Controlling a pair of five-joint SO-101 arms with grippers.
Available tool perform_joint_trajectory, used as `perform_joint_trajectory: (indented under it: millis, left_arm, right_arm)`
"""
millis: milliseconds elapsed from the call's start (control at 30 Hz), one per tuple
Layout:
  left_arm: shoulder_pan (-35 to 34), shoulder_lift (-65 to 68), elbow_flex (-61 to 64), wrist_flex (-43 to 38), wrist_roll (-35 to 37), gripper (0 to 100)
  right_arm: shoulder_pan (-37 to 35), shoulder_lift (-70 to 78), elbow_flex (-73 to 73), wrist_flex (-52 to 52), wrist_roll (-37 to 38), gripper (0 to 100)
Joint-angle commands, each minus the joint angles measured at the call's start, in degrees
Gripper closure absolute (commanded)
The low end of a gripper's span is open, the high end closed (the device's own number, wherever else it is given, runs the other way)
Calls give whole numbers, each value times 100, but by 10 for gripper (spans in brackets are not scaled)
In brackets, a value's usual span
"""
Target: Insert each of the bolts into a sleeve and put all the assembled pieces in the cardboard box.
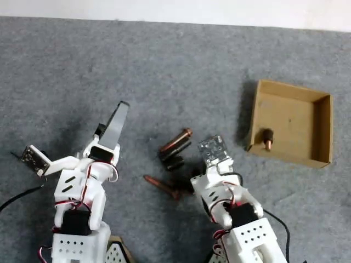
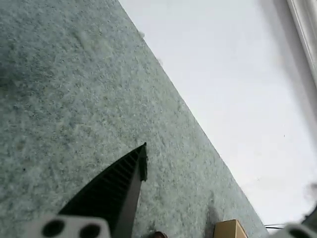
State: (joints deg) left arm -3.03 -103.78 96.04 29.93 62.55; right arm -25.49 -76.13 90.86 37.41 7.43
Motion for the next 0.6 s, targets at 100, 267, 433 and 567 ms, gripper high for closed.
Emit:
perform_joint_trajectory:
  millis: [100,267,433,567]
  left_arm:
    - [-13,-48,57,-141,44,504]
    - [-13,-48,57,-141,44,504]
    - [-13,-48,57,-141,44,504]
    - [-13,-48,57,-141,44,504]
  right_arm:
    - [75,-48,-303,347,-53,778]
    - [75,-48,-488,813,-44,778]
    - [66,-48,-470,998,-44,778]
    - [75,-40,-470,989,-44,778]
